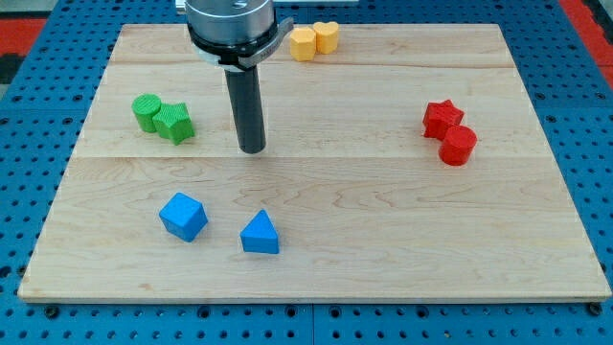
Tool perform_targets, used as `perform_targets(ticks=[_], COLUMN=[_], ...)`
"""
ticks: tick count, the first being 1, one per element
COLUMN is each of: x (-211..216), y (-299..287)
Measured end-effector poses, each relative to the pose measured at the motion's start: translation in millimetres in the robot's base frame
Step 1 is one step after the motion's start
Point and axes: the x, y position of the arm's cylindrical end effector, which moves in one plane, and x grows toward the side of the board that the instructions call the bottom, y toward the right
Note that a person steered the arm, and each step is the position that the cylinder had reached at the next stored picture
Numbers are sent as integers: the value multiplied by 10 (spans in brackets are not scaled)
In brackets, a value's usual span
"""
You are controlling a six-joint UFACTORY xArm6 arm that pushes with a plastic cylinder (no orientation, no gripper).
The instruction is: Move the green blocks to the top left
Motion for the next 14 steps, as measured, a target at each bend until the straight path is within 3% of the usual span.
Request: perform_targets(ticks=[1, 2, 6, 8, 11, 13, 14], x=[102, -69, -53, -431, -601, -167, -161], y=[83, -270, -1176, -1175, -1119, -1062, -628])
